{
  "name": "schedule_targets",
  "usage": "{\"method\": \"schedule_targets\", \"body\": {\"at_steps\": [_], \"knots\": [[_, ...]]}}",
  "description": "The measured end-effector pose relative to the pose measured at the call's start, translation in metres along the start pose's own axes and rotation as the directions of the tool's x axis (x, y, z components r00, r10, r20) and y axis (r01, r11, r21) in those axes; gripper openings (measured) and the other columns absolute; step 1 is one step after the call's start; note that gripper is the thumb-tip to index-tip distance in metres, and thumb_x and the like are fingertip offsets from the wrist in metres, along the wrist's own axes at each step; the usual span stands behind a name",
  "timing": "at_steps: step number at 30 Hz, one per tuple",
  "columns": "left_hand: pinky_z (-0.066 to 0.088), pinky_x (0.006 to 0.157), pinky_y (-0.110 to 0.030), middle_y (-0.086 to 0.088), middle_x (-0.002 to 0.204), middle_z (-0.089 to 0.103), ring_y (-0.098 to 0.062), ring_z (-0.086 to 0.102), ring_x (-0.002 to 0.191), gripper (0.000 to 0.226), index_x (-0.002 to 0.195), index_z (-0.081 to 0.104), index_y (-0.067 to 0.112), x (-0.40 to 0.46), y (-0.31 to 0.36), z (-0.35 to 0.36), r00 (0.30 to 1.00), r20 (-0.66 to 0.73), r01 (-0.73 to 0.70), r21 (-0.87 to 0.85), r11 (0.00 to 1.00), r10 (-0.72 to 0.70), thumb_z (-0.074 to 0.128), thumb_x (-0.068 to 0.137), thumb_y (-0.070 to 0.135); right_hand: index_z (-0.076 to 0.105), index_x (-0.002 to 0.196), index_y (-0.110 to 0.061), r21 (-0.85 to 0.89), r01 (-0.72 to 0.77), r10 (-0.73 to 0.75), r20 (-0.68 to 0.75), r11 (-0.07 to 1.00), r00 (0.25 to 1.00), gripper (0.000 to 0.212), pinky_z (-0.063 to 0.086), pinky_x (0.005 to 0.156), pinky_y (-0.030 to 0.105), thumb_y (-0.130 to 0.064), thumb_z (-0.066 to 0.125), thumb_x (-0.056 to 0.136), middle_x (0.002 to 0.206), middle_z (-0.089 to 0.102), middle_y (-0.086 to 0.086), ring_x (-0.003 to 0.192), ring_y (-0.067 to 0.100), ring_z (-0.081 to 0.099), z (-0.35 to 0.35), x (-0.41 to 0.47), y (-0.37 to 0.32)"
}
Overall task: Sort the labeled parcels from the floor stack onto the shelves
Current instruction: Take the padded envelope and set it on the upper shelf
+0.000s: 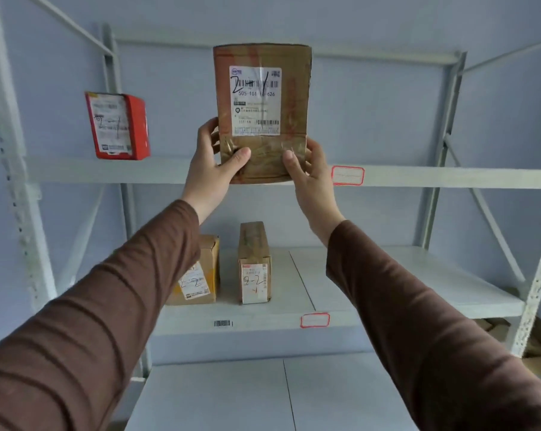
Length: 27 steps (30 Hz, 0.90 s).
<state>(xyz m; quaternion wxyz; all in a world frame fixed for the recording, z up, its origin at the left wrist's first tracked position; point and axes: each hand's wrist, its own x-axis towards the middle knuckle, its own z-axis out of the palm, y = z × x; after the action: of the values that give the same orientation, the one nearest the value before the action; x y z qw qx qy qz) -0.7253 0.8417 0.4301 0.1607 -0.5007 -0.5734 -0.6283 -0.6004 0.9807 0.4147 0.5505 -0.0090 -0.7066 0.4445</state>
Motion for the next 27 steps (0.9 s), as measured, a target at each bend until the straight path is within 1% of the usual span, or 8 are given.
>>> {"method": "schedule_targets", "body": {"at_steps": [4, 9, 11, 13, 16, 19, 23, 27], "knots": [[0.045, 0.11, -0.03, 0.009, 0.143, 0.054, -0.004, 0.051, 0.132, 0.066, 0.149, 0.034, 0.026, 0.039, -0.025, -0.044, 0.999, 0.006, -0.032, 0.027, 0.999, 0.032, 0.07, 0.095, 0.04, 0.05, 0.136, -0.016, -0.019, 0.019, -0.019, 0.024, 1.0, 1.0, 0.038, 0.058, 0.091, 0.027, -0.032, 0.06, 0.103, 0.121, 0.069, 0.0, 0.111, 0.012, 0.067, 0.048, 0.035, 0.005], [0.044, 0.113, -0.037, 0.01, 0.141, 0.057, -0.006, 0.056, 0.127, 0.067, 0.149, 0.037, 0.029, 0.084, -0.072, -0.092, 0.996, 0.077, 0.034, 0.044, 0.998, -0.038, 0.072, 0.093, 0.04, 0.051, 0.136, -0.025, -0.12, -0.02, 0.024, 0.037, 0.993, 0.999, 0.054, 0.056, 0.1, 0.043, -0.051, 0.065, 0.092, 0.125, 0.07, -0.001, 0.113, 0.014, 0.068, 0.1, 0.074, 0.026], [0.044, 0.113, -0.038, 0.01, 0.14, 0.057, -0.007, 0.058, 0.125, 0.068, 0.149, 0.037, 0.03, 0.096, -0.089, -0.105, 0.989, 0.131, 0.057, 0.054, 0.997, -0.064, 0.074, 0.092, 0.038, 0.051, 0.137, -0.023, -0.154, -0.048, 0.053, 0.029, 0.987, 0.998, 0.054, 0.056, 0.099, 0.041, -0.05, 0.065, 0.092, 0.122, 0.071, -0.001, 0.11, 0.013, 0.07, 0.115, 0.083, 0.037], [0.045, 0.112, -0.036, 0.008, 0.14, 0.058, -0.01, 0.058, 0.126, 0.069, 0.15, 0.036, 0.031, 0.107, -0.103, -0.112, 0.981, 0.178, 0.06, 0.064, 0.996, -0.071, 0.074, 0.092, 0.037, 0.051, 0.137, -0.019, -0.173, -0.067, 0.071, 0.018, 0.983, 0.997, 0.046, 0.057, 0.093, 0.032, -0.04, 0.064, 0.099, 0.116, 0.074, -0.002, 0.104, 0.01, 0.071, 0.124, 0.089, 0.044], [0.045, 0.095, -0.017, 0.004, 0.141, 0.057, -0.011, 0.057, 0.124, 0.069, 0.151, 0.035, 0.029, 0.121, -0.117, -0.116, 0.977, 0.199, 0.053, 0.098, 0.994, -0.072, 0.074, 0.093, 0.035, 0.051, 0.135, -0.018, -0.238, -0.064, 0.066, 0.0, 0.969, 0.998, 0.039, 0.054, 0.081, 0.022, -0.034, 0.062, 0.101, 0.11, 0.074, -0.003, 0.099, 0.008, 0.071, 0.133, 0.097, 0.052], [0.038, 0.082, -0.007, 0.002, 0.142, 0.057, -0.011, 0.056, 0.123, 0.07, 0.15, 0.035, 0.027, 0.135, -0.131, -0.115, 0.975, 0.209, 0.045, 0.123, 0.991, -0.07, 0.074, 0.093, 0.033, 0.053, 0.132, -0.019, -0.317, -0.069, 0.072, -0.003, 0.946, 0.997, 0.038, 0.056, 0.08, 0.027, -0.037, 0.064, 0.1, 0.104, 0.075, -0.006, 0.094, 0.01, 0.072, 0.137, 0.108, 0.059], [0.041, 0.097, -0.018, -0.002, 0.144, 0.057, -0.015, 0.055, 0.13, 0.075, 0.153, 0.033, 0.019, 0.151, -0.144, -0.114, 0.968, 0.238, 0.043, 0.16, 0.986, -0.081, 0.076, 0.092, 0.03, 0.053, 0.132, -0.016, -0.453, -0.068, 0.092, 0.032, 0.889, 0.995, 0.043, 0.053, 0.072, 0.034, -0.041, 0.064, 0.099, 0.103, 0.075, -0.002, 0.089, 0.019, 0.07, 0.138, 0.125, 0.067], [0.04, 0.101, -0.022, -0.002, 0.149, 0.053, -0.016, 0.052, 0.135, 0.08, 0.155, 0.031, 0.014, 0.164, -0.155, -0.109, 0.962, 0.251, 0.044, 0.23, 0.972, -0.103, 0.076, 0.092, 0.03, 0.055, 0.13, -0.014, -0.545, -0.069, 0.124, 0.066, 0.836, 0.99, 0.043, 0.051, 0.069, 0.032, -0.043, 0.064, 0.098, 0.102, 0.072, 0.005, 0.088, 0.02, 0.067, 0.139, 0.143, 0.079]]}}
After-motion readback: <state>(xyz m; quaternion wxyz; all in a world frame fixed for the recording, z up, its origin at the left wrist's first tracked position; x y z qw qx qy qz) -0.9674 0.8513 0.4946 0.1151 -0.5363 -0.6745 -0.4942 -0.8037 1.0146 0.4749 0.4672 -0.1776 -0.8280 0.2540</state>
